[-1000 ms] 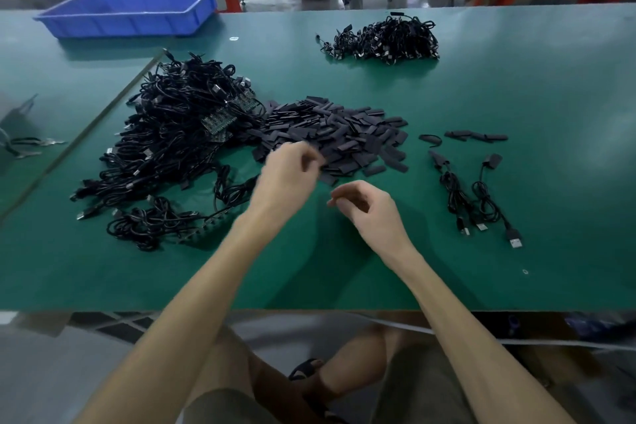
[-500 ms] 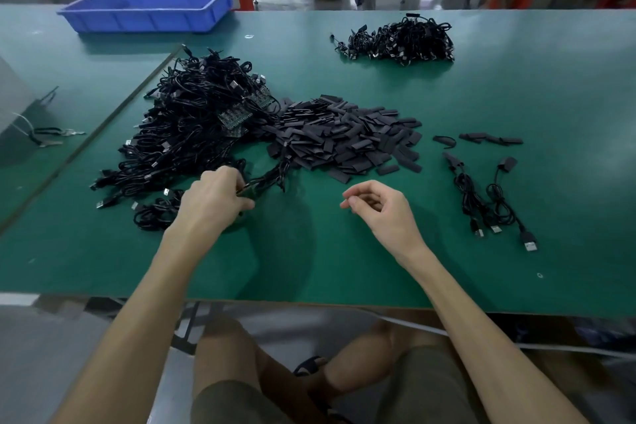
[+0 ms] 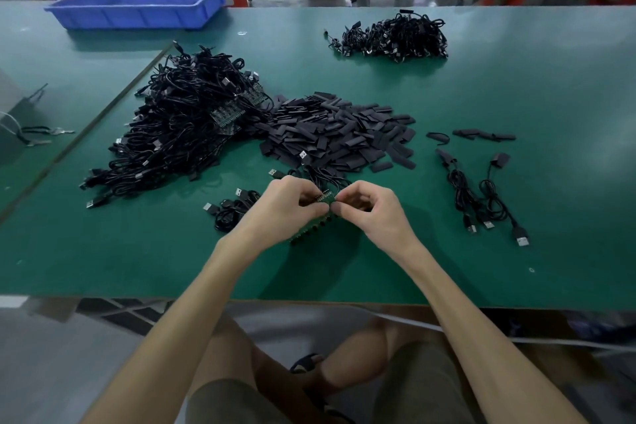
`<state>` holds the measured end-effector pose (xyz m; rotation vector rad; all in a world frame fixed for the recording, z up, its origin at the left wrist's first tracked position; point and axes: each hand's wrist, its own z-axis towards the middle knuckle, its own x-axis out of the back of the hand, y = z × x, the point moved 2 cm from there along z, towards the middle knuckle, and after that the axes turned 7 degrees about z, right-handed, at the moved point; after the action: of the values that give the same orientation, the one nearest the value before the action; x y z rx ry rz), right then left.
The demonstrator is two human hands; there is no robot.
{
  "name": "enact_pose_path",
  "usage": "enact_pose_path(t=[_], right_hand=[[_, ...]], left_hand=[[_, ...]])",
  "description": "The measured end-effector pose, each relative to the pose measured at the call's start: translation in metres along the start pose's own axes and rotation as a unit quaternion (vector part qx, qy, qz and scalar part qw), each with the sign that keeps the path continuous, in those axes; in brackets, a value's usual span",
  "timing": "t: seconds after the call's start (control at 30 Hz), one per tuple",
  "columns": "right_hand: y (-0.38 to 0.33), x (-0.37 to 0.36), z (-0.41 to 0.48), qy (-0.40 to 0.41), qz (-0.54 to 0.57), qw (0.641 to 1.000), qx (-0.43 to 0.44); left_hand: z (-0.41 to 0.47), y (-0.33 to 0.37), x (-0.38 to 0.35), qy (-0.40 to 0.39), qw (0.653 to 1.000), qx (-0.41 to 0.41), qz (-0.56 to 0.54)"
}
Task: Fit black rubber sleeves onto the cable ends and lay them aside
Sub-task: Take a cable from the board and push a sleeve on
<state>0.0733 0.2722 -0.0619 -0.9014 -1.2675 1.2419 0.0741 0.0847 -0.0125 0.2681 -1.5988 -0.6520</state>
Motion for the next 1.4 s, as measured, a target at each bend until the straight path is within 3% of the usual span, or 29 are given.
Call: enact_pose_path(t=[0.33, 0.53, 0.87, 1.0, 1.13, 1.3, 1.4], right_hand=[[0.003, 0.001, 0.002, -0.004, 0.004, 1.0, -0.016], [0.0, 0.0, 0.001, 0.02, -0.017, 1.0, -0.003], [0.004, 0.016, 0.001, 0.166, 0.128, 0.977, -0.03], [0.001, 0.015, 0.0, 0.162, 0.137, 0.977, -0.035], [-0.002, 0.012, 0.0, 0.143, 0.135, 0.979, -0.049], [-0.01, 0.005, 0.0, 0.082, 0.195, 0.976, -0.055], [-0.011, 0.007, -0.001, 0.092, 0.201, 0.974, -0.058]], left_hand=[[0.0, 0.006, -0.014, 0.037, 0.995, 0.077, -0.047], [-0.001, 0.016, -0.017, 0.063, 0.995, 0.082, 0.017], [-0.017, 0.002, -0.007, 0.124, 0.981, 0.046, 0.14], [-0.021, -0.015, 0.003, 0.157, 0.968, 0.056, 0.19], [-0.023, -0.023, 0.009, 0.181, 0.967, 0.078, 0.159], [-0.021, -0.023, 0.01, 0.175, 0.97, 0.085, 0.148], [-0.018, -0.026, 0.009, 0.171, 0.968, 0.089, 0.163]])
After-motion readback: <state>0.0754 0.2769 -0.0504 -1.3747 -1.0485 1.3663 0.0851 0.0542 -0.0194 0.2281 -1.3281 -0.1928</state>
